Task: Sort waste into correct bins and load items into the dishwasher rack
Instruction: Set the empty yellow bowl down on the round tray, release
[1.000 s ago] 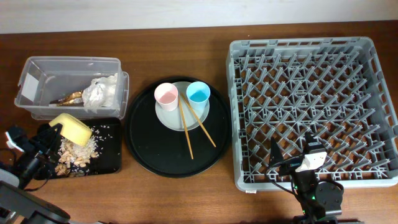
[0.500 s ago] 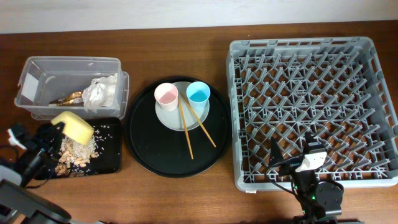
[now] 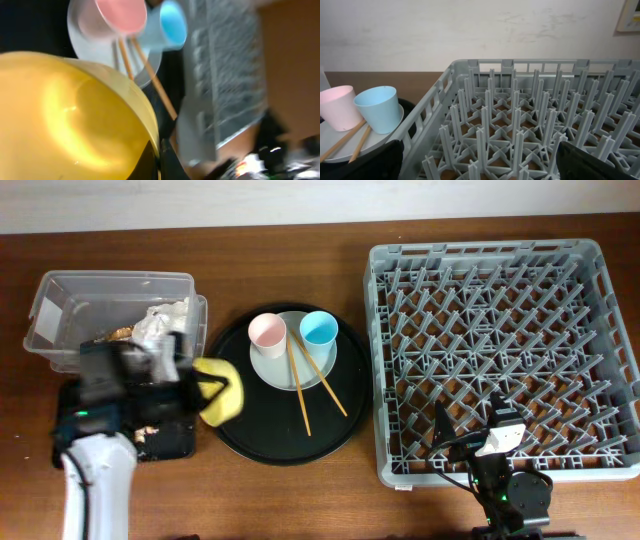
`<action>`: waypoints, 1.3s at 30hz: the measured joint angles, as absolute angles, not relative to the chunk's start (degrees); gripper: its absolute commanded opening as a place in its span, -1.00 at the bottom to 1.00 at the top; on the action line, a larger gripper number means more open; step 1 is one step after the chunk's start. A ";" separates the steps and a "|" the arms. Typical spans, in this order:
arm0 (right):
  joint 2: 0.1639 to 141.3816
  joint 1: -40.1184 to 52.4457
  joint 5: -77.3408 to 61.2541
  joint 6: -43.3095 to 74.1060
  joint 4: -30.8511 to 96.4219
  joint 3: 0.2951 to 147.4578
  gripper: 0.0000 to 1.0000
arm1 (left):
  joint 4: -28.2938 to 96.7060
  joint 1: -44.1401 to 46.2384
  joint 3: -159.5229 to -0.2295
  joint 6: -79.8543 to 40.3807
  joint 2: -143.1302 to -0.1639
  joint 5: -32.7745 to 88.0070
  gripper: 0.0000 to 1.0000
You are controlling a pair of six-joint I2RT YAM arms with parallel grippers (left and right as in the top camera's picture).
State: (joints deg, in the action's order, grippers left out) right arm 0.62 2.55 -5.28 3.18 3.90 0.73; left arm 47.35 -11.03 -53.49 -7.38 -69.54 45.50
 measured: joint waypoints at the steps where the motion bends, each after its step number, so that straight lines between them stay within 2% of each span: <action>1: 0.64 2.55 -5.28 3.16 3.90 0.73 0.97 | 48.47 -7.46 -53.52 -7.51 -68.84 40.71 -1.00; 5: 0.64 2.55 -5.28 3.22 3.90 0.73 0.97 | 52.31 6.72 -53.49 -7.84 -68.86 27.75 -1.00; 10: 0.62 2.55 -5.28 3.20 3.90 0.73 0.97 | 51.35 17.37 -52.07 -9.56 -69.73 18.55 -1.00; 15: 0.62 2.55 -5.28 3.18 3.90 0.73 0.97 | 47.44 22.06 -48.03 -12.25 -71.90 10.81 -0.99; 19: 0.62 2.55 -5.28 3.18 3.90 0.73 0.97 | 41.65 22.17 -45.45 -12.95 -74.48 8.97 -0.97; 25: 0.64 2.55 -5.28 3.18 3.90 0.73 0.97 | 34.96 22.22 -44.71 -13.21 -79.48 8.19 -0.56; 28: 0.64 2.55 -5.28 3.16 3.90 0.73 0.97 | 33.17 22.24 -44.66 -13.15 -80.27 6.90 -0.16; 31: 0.64 2.55 -5.28 3.22 3.90 0.73 0.97 | 32.23 22.24 -44.66 -13.32 -80.27 5.69 0.01; 37: 0.64 2.55 -5.28 3.20 3.90 0.73 0.97 | 31.05 22.04 -45.84 -13.32 -80.34 5.28 0.11; 39: 0.64 2.55 -5.28 3.18 3.90 0.73 0.97 | 32.91 21.41 -48.86 -13.32 -80.53 5.28 0.19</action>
